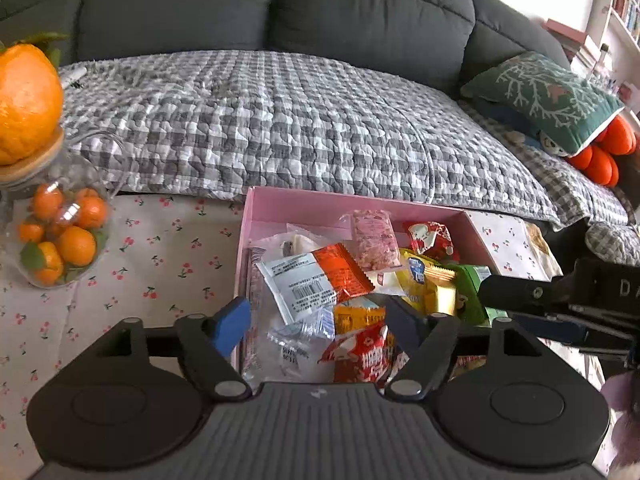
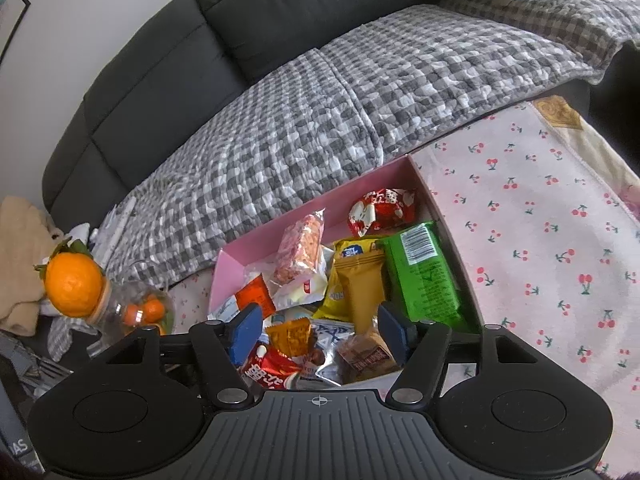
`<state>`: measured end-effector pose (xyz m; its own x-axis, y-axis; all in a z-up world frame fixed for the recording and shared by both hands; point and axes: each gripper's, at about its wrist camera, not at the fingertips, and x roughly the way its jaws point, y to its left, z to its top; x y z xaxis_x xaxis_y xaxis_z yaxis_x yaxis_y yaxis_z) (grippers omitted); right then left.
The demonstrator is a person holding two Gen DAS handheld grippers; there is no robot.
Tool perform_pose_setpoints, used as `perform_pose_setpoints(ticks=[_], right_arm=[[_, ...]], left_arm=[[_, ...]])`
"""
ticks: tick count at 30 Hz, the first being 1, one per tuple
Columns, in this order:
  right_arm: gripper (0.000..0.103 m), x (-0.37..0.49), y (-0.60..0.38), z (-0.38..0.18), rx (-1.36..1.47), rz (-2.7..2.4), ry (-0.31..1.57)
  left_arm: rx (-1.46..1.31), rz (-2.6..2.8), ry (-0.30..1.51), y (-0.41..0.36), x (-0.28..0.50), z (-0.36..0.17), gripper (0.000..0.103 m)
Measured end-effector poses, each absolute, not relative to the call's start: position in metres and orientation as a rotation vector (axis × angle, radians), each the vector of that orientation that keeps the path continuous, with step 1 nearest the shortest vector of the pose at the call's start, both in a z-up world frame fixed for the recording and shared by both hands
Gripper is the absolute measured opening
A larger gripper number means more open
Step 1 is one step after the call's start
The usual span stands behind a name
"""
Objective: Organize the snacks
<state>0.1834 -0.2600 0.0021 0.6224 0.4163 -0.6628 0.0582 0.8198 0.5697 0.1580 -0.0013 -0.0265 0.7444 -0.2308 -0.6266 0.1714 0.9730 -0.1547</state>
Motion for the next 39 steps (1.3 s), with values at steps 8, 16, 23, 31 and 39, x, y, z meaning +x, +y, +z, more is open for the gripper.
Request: perform_pose_setpoints(ticks=[8,16,23,31,39], right_arm=[[0.079,0.165,-0.267,0.012,0.541,0.225,0.899],[0.089,0.144,-0.271,0.017,0.459,0.223,0.921],[0.09,0.117,-0.27,0.021,0.389,0.235,0.954],[0.09,0.082,-0.262,0.023,0.3,0.258,0.964],[0.09,0.048,-0.252,0.025,0.209,0.254,0.942]], left_arm=[[-0.059,-0.22,0.698,-0.001,0.134,-0.024,0.09],[-0.039,-0.203,0.722,-0.002,0.11,-0.025,0.102],[-0.018,-0.164,0.784,-0.002,0.089,-0.028,0.102],[-0.014,-0.166,0.813,-0.007,0.059,-0.036,0.102],[0.012,-0.145,0.813,-0.005,0.039,-0.044,0.102]])
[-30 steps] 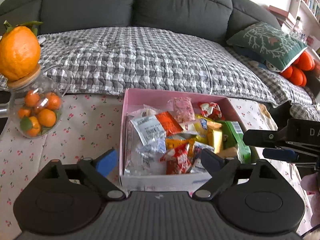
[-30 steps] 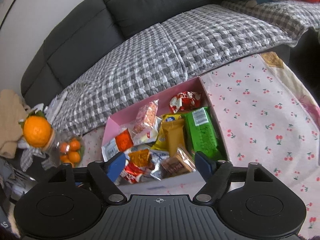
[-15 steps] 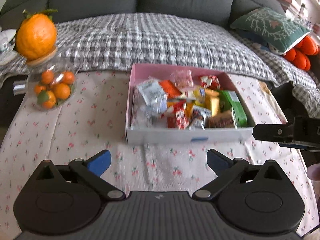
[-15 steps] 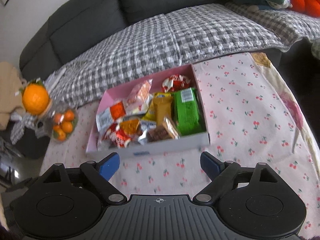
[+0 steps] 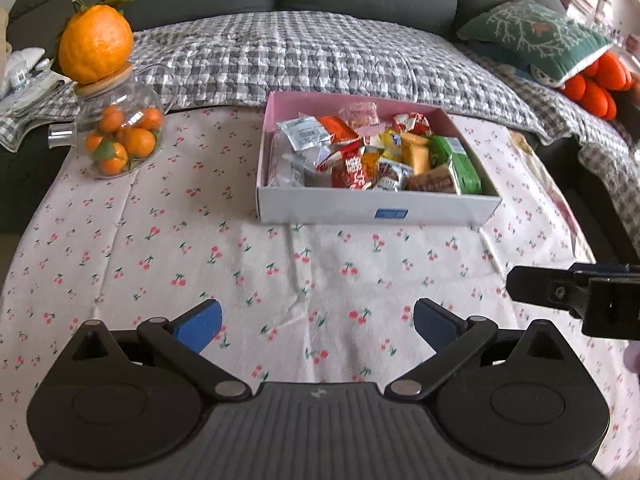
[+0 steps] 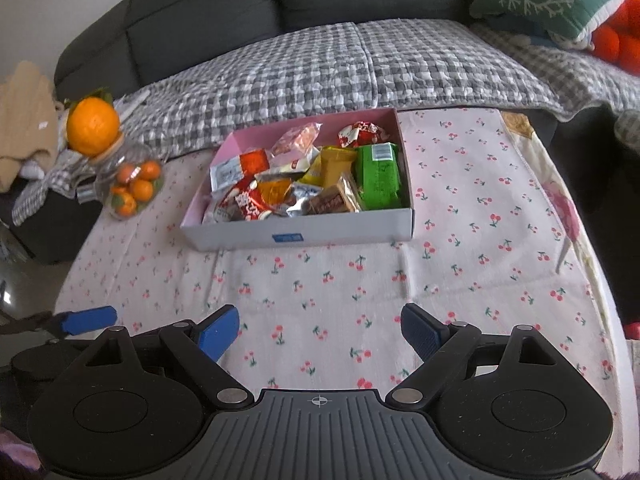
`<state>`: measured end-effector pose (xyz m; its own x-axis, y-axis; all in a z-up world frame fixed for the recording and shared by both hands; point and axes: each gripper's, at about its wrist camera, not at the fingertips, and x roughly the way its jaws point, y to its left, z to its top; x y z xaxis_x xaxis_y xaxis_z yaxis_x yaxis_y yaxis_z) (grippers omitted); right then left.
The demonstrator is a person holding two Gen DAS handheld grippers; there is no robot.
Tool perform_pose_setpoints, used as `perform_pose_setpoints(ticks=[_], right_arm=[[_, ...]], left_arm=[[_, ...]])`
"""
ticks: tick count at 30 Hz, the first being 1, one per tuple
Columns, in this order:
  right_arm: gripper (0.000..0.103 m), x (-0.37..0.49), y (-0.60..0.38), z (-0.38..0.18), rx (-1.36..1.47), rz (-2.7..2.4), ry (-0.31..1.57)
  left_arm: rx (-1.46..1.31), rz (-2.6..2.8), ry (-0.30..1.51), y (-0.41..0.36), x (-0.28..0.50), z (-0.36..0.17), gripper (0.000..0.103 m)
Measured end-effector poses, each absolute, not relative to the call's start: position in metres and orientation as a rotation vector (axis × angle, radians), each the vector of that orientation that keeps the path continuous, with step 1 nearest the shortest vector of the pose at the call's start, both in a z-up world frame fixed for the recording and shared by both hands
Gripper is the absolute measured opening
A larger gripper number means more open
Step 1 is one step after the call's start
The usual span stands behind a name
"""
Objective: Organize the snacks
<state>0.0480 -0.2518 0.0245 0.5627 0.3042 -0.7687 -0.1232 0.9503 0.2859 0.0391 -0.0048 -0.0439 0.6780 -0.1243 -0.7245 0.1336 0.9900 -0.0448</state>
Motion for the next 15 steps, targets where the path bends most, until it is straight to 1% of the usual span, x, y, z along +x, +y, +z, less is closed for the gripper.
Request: perform_pose_setpoints(ticks=[15], right_arm=[[0.09,0.024,-0.225,0.019,0.089,0.247,0.904]], left_arm=[[0.091,-0.067,0.811,-0.003,0.017,-0.051,0.102]])
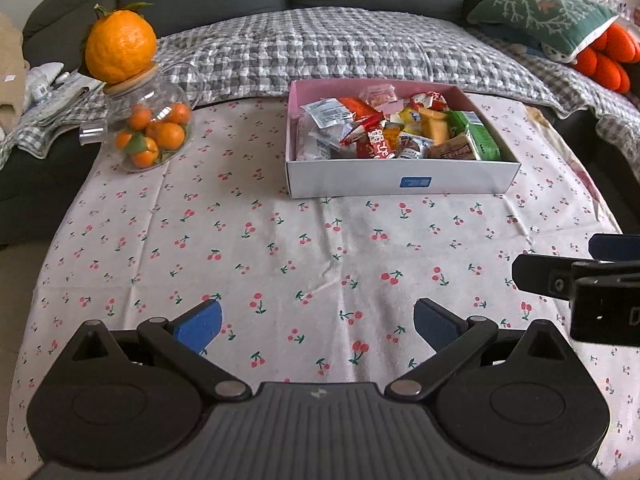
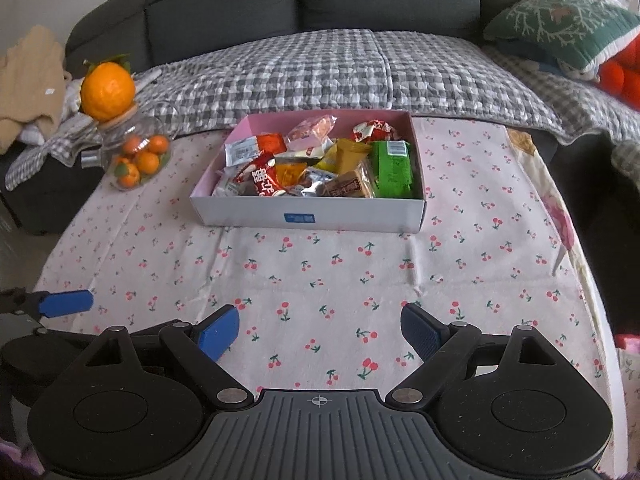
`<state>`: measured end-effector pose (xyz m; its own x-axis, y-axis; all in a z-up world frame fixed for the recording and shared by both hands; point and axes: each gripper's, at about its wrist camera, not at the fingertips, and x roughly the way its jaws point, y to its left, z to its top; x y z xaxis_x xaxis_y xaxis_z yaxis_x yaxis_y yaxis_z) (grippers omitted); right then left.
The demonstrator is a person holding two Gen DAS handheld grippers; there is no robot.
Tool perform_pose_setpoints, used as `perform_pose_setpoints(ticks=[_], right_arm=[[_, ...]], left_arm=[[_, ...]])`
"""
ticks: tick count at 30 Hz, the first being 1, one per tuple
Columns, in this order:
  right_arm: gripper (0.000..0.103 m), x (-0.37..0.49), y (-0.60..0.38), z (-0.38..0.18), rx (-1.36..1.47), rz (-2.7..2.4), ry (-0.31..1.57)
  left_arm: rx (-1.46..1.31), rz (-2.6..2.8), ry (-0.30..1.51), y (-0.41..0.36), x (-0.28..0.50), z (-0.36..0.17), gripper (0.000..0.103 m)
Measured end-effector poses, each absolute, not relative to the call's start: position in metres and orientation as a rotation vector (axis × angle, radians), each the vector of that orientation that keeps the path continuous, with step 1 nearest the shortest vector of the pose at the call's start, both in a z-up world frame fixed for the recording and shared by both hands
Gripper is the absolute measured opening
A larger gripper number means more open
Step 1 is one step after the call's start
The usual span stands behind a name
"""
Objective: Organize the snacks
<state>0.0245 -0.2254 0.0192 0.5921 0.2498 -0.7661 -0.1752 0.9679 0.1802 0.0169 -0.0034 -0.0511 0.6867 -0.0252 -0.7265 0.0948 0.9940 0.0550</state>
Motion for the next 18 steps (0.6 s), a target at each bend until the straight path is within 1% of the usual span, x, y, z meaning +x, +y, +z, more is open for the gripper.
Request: perform_pose_setpoints(ticks=[18], right_arm=[[0.09,0.0241,-0.2273,0.0153,0.09,0.215,0.899]], left_arm=[[0.043,-0.019,0.833,0.002,0.0175,-0.0503,0.102]])
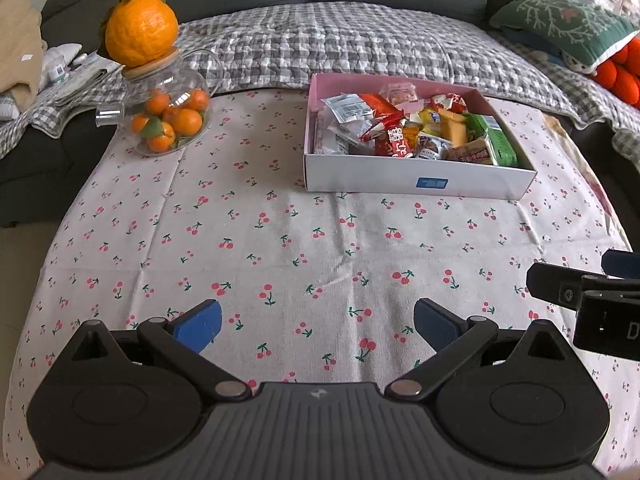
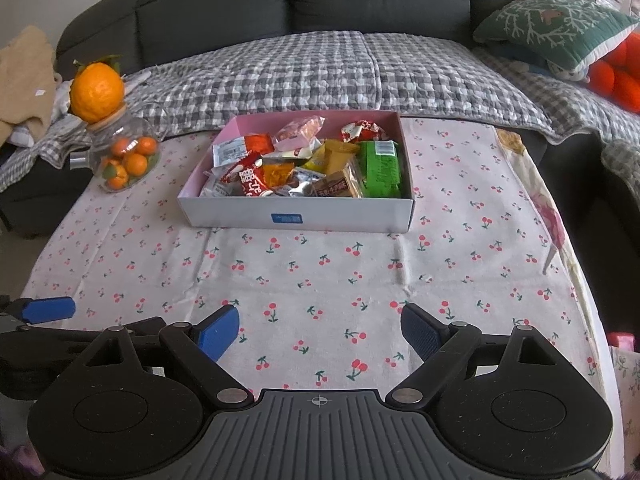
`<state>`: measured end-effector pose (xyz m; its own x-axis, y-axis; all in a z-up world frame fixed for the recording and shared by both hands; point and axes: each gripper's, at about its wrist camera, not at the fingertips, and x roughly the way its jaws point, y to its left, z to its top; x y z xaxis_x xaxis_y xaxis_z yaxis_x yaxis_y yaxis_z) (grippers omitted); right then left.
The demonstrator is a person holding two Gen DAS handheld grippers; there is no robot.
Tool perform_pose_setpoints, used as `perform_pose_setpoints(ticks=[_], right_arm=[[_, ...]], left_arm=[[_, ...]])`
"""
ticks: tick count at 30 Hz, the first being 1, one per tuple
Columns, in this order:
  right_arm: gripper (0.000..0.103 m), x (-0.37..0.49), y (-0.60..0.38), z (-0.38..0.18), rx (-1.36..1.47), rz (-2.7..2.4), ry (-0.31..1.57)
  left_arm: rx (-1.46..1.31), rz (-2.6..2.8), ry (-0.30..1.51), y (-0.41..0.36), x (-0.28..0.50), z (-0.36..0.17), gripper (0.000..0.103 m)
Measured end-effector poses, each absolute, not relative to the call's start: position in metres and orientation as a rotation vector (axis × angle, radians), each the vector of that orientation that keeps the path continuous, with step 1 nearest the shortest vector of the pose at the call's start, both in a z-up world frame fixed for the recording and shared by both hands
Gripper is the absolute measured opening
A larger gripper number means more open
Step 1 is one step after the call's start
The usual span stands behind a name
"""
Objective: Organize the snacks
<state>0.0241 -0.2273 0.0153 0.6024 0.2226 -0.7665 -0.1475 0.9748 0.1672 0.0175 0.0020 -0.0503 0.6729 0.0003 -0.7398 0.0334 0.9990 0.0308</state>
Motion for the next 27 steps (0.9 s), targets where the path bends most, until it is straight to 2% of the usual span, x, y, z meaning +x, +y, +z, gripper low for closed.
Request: perform_pose_setpoints(ticks=[27], right_arm=[[0.09,0.0248,-0.228,0.0139,0.089,0.211,0.904]], left_arm=[[0.056,-0.031,0.836,0.0001,0.0173,-0.0505,0.102]])
